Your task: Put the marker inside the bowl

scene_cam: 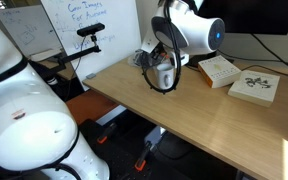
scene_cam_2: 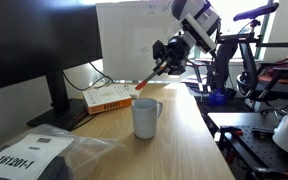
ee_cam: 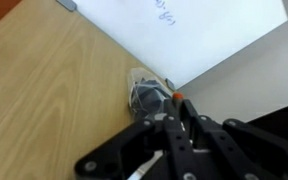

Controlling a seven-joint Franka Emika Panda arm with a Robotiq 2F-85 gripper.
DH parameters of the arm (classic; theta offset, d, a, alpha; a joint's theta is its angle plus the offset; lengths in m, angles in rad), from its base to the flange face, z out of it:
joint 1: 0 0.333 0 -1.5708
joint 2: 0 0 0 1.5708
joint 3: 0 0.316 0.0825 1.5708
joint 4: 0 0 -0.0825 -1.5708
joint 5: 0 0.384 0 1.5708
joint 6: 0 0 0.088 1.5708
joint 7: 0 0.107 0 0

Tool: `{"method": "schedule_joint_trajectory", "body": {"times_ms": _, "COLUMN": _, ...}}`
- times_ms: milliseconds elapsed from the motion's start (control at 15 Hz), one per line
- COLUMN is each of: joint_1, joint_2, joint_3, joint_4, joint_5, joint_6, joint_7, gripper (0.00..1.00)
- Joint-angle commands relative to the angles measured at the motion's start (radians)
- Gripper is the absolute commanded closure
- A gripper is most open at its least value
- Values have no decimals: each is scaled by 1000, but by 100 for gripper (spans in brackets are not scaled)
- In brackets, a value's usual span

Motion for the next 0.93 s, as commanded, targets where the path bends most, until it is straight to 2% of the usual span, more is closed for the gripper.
{"method": "schedule_joint_trajectory", "body": {"times_ms": 0, "joint_1": -38, "joint_2": 104, "joint_3": 11, "joint_4": 69, "joint_5": 30, "joint_6": -90, "joint_7": 64, "gripper": 97}}
{"method": "schedule_joint_trajectory", "body": {"times_ms": 467, "joint_1": -66, "joint_2": 241, "joint_3": 6, "joint_4": 142, "joint_5": 55, "joint_6": -164, "joint_7": 99, "gripper": 97}}
{"method": "schedule_joint_trajectory", "body": {"times_ms": 867, "joint_1": -83, "joint_2": 260, "joint_3": 3, "joint_4": 154, "joint_5": 51, "joint_6": -216, "joint_7": 93, "gripper": 97}}
